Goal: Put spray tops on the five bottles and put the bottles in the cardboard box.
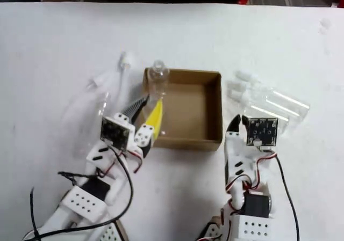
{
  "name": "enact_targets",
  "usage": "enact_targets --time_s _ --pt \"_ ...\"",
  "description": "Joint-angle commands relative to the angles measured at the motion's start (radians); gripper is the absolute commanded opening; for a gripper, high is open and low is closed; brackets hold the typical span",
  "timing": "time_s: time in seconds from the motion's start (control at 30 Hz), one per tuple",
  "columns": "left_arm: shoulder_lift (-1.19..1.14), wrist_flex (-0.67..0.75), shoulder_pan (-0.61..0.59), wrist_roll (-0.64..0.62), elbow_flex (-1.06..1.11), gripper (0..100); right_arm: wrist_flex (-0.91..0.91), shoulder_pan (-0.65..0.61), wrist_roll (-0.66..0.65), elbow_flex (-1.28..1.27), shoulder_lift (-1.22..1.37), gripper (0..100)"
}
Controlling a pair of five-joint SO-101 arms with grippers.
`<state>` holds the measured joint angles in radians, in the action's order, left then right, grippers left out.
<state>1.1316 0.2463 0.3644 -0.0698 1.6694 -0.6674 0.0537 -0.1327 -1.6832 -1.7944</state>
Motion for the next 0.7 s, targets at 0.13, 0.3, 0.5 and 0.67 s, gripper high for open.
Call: enact_targets --time_s 0.13,0.3,0.5,0.67 --pt "0.019 0.02 -0.001 0.009 0.017 2 0.015 0.01 0.006 0.006 -0.01 1.6" --pt "0.019 -0.023 -0.007 0.003 0.017 6 0.022 0.01 0.003 -0.008 -0.01 1.6" --pt "0.019 -0.077 -0.007 0.0 0.015 14 0.022 0.01 0.002 -0.008 -0.01 1.6" --pt "0.019 -0.078 -0.007 0.0 0.015 14 0.022 0.01 0.002 -0.008 -0.01 1.6"
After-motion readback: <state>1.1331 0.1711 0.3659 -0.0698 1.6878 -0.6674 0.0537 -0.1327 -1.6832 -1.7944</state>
